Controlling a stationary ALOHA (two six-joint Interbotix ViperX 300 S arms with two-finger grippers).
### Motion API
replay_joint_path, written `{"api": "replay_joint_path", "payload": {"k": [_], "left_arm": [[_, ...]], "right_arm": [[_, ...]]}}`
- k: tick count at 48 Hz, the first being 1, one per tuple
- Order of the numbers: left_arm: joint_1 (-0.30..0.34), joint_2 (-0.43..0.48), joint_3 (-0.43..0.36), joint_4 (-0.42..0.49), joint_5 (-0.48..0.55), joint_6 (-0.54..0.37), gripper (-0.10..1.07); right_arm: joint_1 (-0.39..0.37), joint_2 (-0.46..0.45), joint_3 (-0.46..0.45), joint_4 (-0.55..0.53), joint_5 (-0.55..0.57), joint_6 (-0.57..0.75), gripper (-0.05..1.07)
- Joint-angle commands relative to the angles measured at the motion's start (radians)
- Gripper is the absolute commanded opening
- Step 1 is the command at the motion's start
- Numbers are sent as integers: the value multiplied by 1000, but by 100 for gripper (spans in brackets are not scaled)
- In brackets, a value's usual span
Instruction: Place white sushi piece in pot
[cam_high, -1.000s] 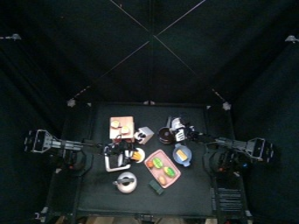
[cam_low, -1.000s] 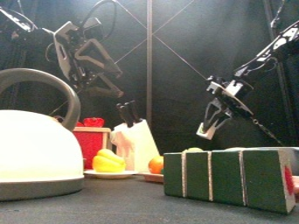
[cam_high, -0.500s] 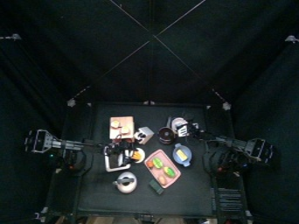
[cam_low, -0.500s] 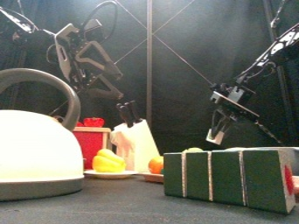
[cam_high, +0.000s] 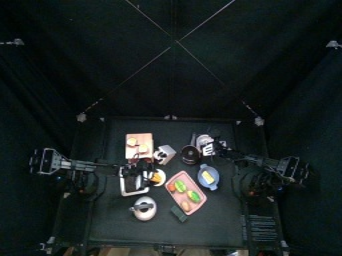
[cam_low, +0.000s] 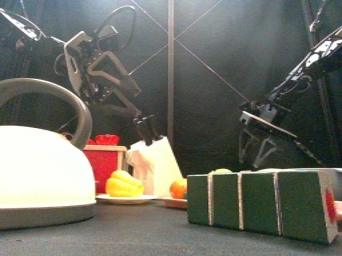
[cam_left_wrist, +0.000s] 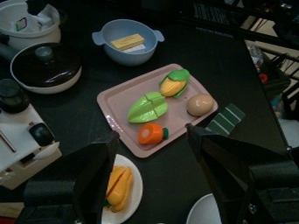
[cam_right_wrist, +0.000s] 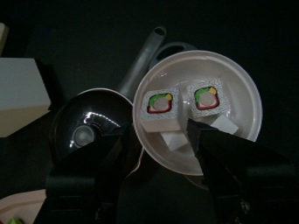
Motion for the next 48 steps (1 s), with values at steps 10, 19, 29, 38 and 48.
{"api": "replay_joint_path", "payload": {"k": [10,19,29,38,48], "left_arm": [[3,-5,-18,2,-9,2,96],[5,-3,-18,2,-9,2,96],[3,-3,-18,0,-9,2,96],[3,-5,-17,0,-9,2,96],[5,-3,-17,-2,-9,2,96]], "right_arm": [[2,-3,-14,3,-3,0,88],[5,-2,-14,5,-2,0,88],[12,0,-14,5,-3,0,88],[28,5,-14,-2,-3,-2,87],[66,6,-21,6,-3,0,87]]}}
